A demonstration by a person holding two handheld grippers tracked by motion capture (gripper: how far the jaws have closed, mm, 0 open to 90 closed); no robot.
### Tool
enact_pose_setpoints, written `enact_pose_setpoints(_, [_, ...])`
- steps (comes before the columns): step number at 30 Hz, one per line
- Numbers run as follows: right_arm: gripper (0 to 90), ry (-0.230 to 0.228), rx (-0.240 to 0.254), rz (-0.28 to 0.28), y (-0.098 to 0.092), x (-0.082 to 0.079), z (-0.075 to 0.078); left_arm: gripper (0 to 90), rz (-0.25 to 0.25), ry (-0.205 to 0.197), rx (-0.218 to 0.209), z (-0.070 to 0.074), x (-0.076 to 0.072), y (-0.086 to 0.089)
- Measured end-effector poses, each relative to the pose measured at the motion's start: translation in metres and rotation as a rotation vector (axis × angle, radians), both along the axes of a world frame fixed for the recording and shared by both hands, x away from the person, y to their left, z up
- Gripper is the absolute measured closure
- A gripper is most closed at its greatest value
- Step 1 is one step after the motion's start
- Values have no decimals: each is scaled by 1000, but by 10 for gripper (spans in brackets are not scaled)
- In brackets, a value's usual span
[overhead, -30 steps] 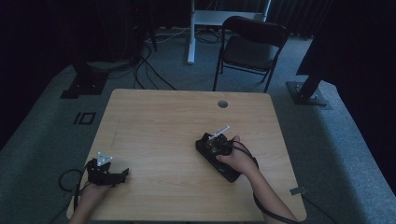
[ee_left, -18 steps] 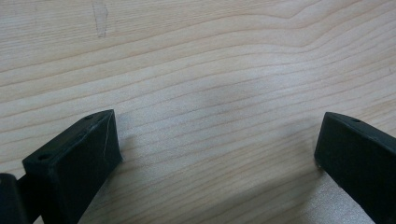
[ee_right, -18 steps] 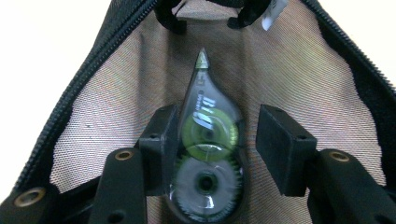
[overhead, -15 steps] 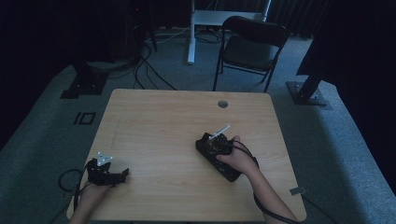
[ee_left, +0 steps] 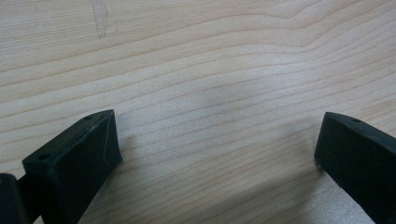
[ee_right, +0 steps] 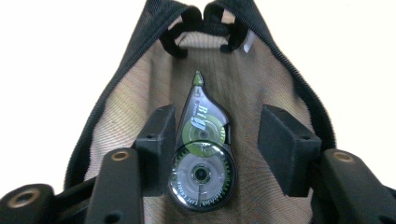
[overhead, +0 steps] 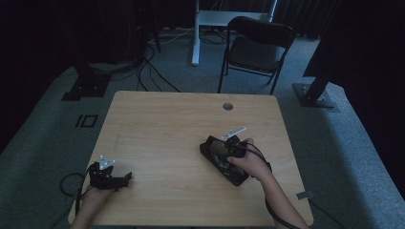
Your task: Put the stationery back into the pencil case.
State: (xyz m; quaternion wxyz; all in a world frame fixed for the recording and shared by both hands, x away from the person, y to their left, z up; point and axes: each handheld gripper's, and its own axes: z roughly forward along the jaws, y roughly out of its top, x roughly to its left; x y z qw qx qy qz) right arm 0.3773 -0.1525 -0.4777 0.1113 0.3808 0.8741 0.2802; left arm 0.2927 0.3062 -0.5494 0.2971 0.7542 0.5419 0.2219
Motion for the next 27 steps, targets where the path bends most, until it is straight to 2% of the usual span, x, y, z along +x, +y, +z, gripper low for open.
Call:
enact_pose_setpoints(2, [442,-1,25,-3,-3,-2,2,2,1,0,0,0,0,0])
enact_pose_setpoints(8, [419,-40,58,3,-11,-9,10,2,2,0,0,0,0,0])
enact_pose_setpoints(12, [364,-74,99,3,-15,-14,16,2,2,1,1,0,0,0])
enact_pose_setpoints(17, [302,-105,113,-12,-21,-17,22,2,2,0,0,0,0,0])
enact_pose_setpoints(25, [250,-135,164,-34,-30,-19,25,2,2,0,0,0,0,0])
enact_pose_setpoints(27, [222,-150,190,-52,-34,-19,26,2,2,0,0,0,0,0])
